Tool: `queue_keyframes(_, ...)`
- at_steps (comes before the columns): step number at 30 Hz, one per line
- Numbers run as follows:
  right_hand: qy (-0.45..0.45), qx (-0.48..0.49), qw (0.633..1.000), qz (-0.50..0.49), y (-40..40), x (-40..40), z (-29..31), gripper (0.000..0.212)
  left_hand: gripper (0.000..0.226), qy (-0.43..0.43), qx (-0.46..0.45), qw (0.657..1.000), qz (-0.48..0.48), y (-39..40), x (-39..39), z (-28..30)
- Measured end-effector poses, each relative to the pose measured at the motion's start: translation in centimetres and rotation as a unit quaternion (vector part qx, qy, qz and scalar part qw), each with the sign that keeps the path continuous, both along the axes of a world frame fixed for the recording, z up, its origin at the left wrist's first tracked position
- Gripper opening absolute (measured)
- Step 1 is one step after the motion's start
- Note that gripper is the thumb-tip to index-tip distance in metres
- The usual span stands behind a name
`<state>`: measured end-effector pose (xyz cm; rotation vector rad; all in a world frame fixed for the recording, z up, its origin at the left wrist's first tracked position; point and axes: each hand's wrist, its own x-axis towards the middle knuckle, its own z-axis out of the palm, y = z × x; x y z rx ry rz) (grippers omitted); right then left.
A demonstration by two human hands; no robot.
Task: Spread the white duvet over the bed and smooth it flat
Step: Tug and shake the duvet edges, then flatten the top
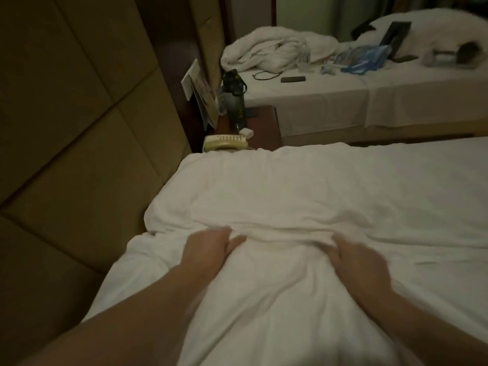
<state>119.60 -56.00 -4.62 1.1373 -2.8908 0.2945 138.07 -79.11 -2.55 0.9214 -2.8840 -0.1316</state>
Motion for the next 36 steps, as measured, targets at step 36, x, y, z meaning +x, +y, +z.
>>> queue_keyframes(36, 0.049, 0.075, 0.988, 0.126, 21.8, -17.1, -6.0, 0.01, 0.042, -0.068, -0.01, 0.998, 0.006, 23.5, -15.1, -5.8)
